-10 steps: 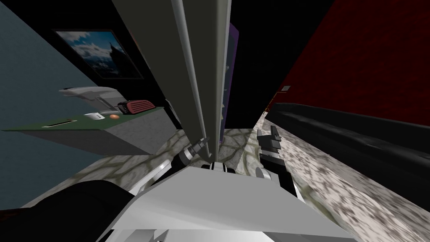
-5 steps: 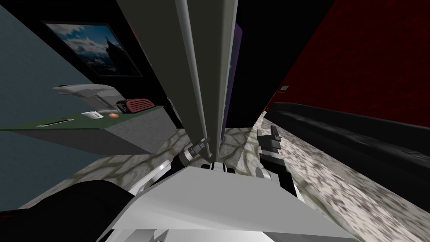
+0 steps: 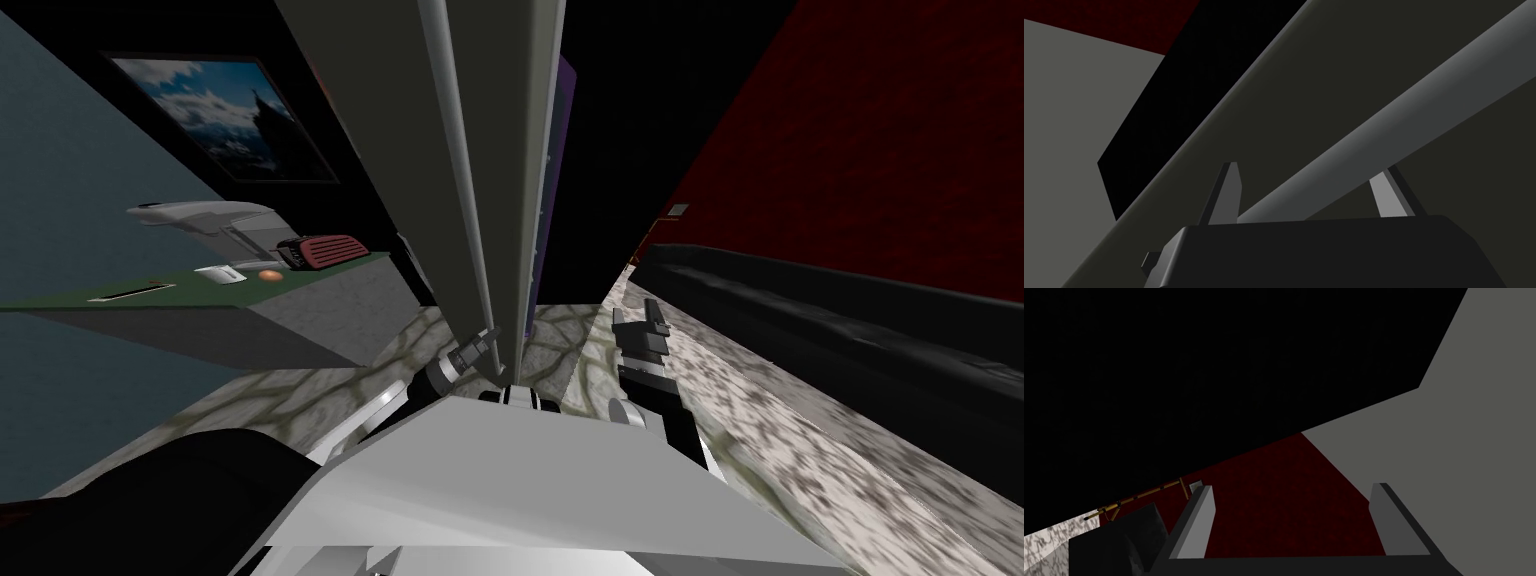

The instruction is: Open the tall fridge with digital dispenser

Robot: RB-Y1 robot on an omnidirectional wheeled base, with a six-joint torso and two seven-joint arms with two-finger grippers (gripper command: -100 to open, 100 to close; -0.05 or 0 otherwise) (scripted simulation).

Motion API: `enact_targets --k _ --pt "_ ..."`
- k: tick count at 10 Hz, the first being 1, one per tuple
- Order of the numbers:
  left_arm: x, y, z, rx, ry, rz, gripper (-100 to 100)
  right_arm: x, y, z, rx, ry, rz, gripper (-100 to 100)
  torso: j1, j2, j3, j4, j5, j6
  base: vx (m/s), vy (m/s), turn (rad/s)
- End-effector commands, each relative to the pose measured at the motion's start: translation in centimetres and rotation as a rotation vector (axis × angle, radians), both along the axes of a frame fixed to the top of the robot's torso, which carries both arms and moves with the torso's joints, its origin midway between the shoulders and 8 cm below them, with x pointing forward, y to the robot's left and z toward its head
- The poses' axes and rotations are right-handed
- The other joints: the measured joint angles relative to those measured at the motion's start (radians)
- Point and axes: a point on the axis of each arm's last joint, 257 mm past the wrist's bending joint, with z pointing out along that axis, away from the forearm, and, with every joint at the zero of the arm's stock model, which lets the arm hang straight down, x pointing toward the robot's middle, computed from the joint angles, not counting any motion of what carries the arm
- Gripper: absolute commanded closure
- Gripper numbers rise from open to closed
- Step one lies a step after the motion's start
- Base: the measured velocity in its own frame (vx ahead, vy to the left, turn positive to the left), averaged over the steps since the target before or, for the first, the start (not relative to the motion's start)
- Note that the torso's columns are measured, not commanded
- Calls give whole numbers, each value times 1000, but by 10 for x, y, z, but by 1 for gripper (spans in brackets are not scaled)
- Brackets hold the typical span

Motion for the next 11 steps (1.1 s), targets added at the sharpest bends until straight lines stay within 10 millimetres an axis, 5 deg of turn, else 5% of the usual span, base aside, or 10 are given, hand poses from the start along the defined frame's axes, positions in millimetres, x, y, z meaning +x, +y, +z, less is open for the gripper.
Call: enact_targets --k 1,5,11 --pt "-8 -8 3 -9 -10 -31 100 0 0 0 0 0 0 0 4 0 -1 2 0 2 -116 120 -80" --pt "-20 -18 8 -23 -25 -78 100 0 0 0 0 0 0 0 -1 4 3 1 0 -1 -136 125 -18" --pt "17 -10 -1 -19 -63 -144 100 0 0 0 0 0 0 0 -4 -10 -7 -3 -2 4 -107 90 -28"
